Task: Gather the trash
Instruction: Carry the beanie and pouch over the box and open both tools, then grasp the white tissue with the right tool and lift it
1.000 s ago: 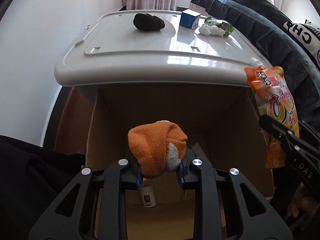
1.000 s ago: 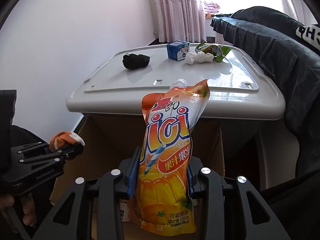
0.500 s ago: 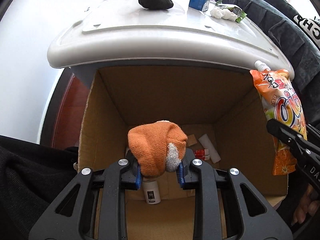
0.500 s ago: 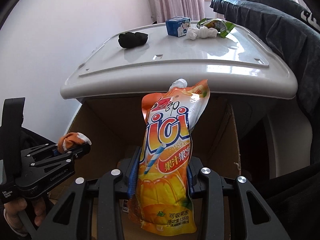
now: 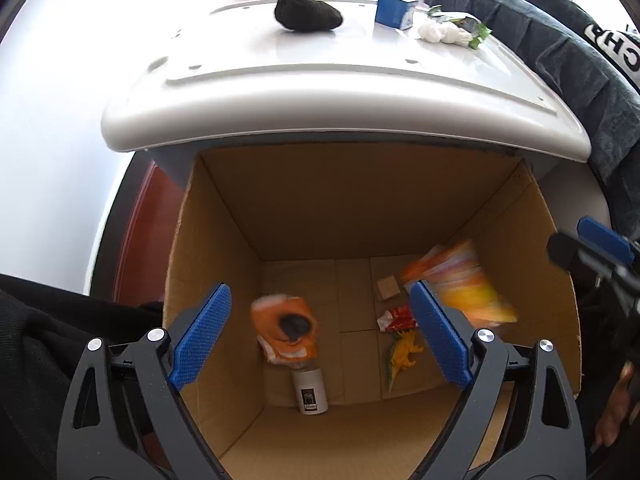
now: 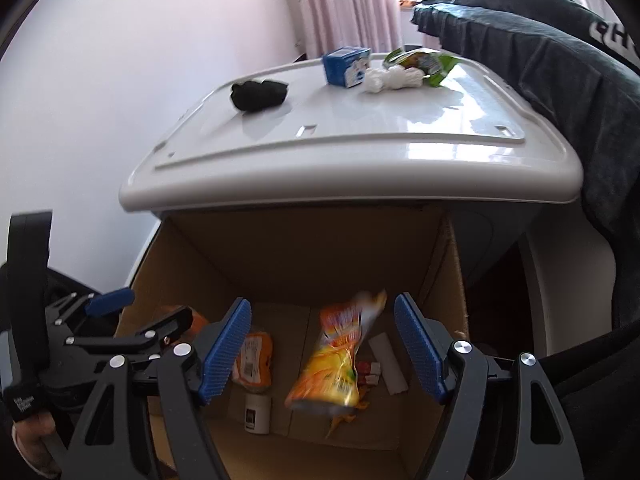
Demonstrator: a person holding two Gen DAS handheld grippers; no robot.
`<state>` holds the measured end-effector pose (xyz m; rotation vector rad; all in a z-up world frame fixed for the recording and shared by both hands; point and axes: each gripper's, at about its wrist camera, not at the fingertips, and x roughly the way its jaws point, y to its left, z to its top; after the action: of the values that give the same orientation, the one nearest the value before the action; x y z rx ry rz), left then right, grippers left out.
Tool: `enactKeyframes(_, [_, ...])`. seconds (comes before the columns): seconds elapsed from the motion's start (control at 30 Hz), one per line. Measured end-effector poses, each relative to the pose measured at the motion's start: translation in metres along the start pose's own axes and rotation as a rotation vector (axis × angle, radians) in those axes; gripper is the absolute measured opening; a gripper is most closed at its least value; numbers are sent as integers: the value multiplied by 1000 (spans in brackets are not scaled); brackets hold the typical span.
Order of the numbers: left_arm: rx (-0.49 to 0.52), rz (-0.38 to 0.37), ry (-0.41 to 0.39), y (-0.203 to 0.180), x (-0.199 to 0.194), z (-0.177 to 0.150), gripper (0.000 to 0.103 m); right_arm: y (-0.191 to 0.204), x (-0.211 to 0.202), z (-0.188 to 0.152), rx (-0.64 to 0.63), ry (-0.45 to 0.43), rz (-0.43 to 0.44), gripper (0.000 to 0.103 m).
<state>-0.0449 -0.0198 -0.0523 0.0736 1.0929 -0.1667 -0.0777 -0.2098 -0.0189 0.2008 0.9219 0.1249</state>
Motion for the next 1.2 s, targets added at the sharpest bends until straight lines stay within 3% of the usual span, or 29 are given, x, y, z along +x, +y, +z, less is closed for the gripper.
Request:
enactKeyframes(0.23, [0,6,22,0,5,0,89,-18,-4,4,97,-28,-18,74])
enactKeyframes(0.47, [-83,-30,38,12,5,2,89,-18,-6,24,82,-44,-7,74])
enactKeyframes(0.63, [-71,-50,-4,12,-12,28,89,-26,0,86,85,-64,26,76])
enactKeyframes(0.83, [-38,-13,-131,4,-21,71,89,-44,42,180,170,-93,15,76])
enactKeyframes(1.03, [-61,-10,-98,5,-7,62,89,-67,114,230,385,-47,-36,76])
enactKeyframes(1.2, [-68,-10,-121,12,-11,61,89,-67,163,259,316,-31,-148,76])
